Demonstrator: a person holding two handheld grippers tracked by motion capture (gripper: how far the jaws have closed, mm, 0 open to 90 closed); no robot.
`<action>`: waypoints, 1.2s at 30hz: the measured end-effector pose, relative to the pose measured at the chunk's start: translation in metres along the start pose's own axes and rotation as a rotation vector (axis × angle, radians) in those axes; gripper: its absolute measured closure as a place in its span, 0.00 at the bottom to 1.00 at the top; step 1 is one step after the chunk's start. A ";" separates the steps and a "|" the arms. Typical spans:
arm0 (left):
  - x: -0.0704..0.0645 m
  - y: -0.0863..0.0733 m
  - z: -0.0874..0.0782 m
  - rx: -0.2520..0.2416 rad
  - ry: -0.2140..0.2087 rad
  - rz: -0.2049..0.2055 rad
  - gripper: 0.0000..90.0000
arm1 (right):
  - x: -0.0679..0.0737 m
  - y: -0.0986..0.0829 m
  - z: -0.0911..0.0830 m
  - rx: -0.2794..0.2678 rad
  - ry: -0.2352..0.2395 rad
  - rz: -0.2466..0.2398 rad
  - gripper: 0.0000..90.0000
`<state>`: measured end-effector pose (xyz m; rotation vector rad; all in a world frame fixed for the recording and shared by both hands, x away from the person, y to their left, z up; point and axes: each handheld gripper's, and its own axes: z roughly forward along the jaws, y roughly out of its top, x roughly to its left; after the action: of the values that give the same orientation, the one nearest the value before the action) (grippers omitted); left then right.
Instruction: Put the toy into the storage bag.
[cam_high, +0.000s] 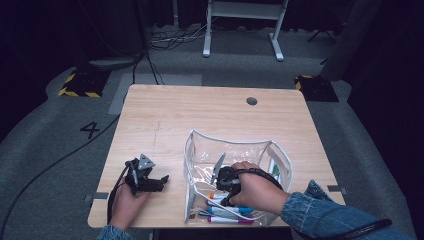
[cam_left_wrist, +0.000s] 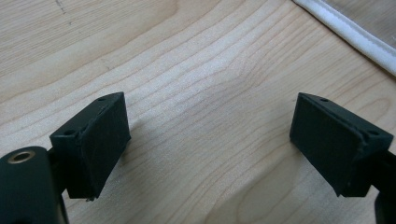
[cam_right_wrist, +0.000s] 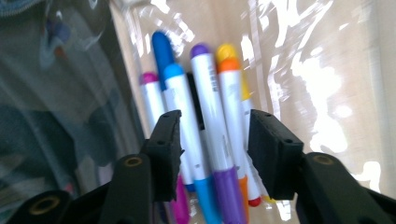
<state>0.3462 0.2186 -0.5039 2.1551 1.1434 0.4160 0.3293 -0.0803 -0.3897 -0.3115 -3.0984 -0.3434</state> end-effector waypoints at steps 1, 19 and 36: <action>0.000 0.000 0.000 0.000 0.000 0.000 0.13 | -0.001 0.000 -0.004 -0.022 -0.008 0.003 0.57; 0.000 0.000 0.000 0.000 0.000 0.000 0.13 | -0.012 -0.049 -0.114 -0.414 -0.083 0.219 0.54; 0.000 0.000 0.000 0.000 0.000 0.001 0.13 | -0.040 -0.146 -0.161 -0.600 -0.188 0.458 0.55</action>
<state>0.3461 0.2188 -0.5039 2.1557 1.1425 0.4169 0.3374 -0.2626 -0.2656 -1.0816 -2.8747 -1.2712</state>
